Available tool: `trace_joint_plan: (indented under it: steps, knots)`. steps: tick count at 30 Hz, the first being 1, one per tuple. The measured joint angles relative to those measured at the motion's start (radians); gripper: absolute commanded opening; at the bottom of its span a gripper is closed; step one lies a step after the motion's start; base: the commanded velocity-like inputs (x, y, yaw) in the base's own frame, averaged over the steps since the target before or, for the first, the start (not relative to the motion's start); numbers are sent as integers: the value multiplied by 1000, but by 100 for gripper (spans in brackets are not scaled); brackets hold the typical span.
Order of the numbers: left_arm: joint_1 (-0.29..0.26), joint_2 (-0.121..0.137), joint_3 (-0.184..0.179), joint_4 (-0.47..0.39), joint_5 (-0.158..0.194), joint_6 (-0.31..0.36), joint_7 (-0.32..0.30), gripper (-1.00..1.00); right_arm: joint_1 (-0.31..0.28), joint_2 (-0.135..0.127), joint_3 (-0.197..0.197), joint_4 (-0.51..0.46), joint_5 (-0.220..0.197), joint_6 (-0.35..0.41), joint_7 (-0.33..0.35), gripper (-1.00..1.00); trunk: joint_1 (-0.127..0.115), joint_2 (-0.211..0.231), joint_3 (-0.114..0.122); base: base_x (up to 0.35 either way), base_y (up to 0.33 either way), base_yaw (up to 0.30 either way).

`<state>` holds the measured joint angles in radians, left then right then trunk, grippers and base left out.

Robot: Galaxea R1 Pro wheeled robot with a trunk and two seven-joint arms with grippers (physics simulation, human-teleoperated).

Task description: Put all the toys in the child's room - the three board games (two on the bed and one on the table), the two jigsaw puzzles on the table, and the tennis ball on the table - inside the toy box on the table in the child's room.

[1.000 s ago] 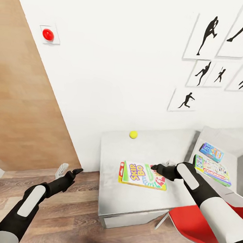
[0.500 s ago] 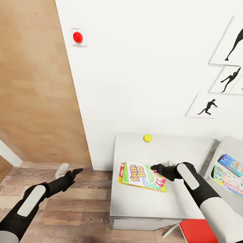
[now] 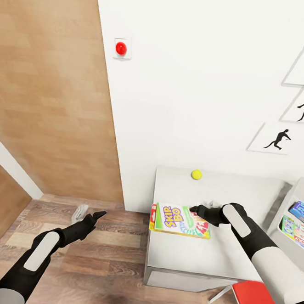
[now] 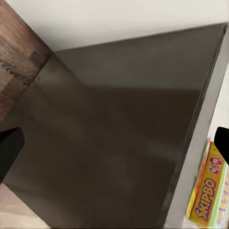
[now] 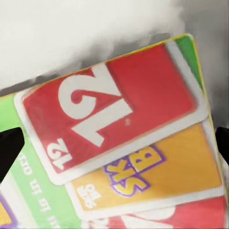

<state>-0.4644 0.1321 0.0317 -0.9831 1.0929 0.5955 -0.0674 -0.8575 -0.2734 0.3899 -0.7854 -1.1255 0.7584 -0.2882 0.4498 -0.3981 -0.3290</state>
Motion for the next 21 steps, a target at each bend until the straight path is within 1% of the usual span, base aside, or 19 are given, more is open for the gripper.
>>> trace_joint_plan:
  steps: [4, 8, 21]
  knots:
    - [-2, 0, -10, 0, 0, -1, -2, 100, 0, -1, 0, 0, 1, 0, 0, 100, 0, 0, 0, -229, 0, 24]
    - [-2, 0, -13, 0, 0, -1, -3, 100, 0, -2, 0, 0, 1, 0, 0, 100, 0, 0, 0, -127, 0, 12]
    - [-3, -1, -16, 0, -1, -1, -4, 100, -2, -5, 0, -7, 0, 0, -1, 100, 0, 0, 0, -32, 0, 3]
